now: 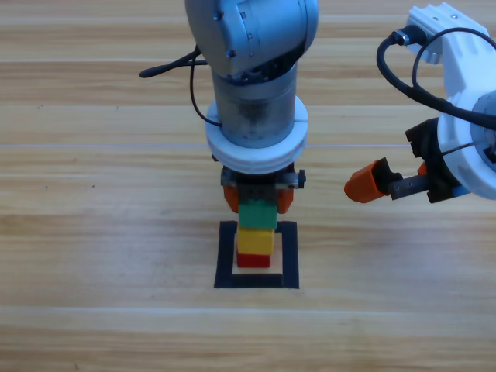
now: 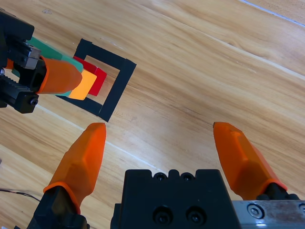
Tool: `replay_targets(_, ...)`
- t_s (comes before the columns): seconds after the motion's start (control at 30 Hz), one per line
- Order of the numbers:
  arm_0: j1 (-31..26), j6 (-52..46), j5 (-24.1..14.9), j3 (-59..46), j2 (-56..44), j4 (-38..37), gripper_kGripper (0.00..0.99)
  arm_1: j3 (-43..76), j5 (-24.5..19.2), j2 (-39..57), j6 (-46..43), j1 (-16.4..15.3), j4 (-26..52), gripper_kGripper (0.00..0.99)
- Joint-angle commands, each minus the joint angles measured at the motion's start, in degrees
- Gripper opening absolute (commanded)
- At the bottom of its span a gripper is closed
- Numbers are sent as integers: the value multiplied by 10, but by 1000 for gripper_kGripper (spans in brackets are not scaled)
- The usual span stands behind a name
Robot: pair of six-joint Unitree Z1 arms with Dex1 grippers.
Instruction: Stack the blocks in the rectangular block: red at the bottom, yellow in the middle, green on top
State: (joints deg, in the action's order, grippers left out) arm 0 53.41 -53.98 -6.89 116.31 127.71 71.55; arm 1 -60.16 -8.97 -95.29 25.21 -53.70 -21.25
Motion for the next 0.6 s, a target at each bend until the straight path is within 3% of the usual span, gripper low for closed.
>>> replay_targets(0.03, 14, -5, -1, -7, 25, 3, 15, 19, 7, 5, 2, 20, 13, 990)
replay_targets(0.6, 13, -3, -4, -16, 27, 3, 15, 18, 8, 1, 1, 20, 13, 990)
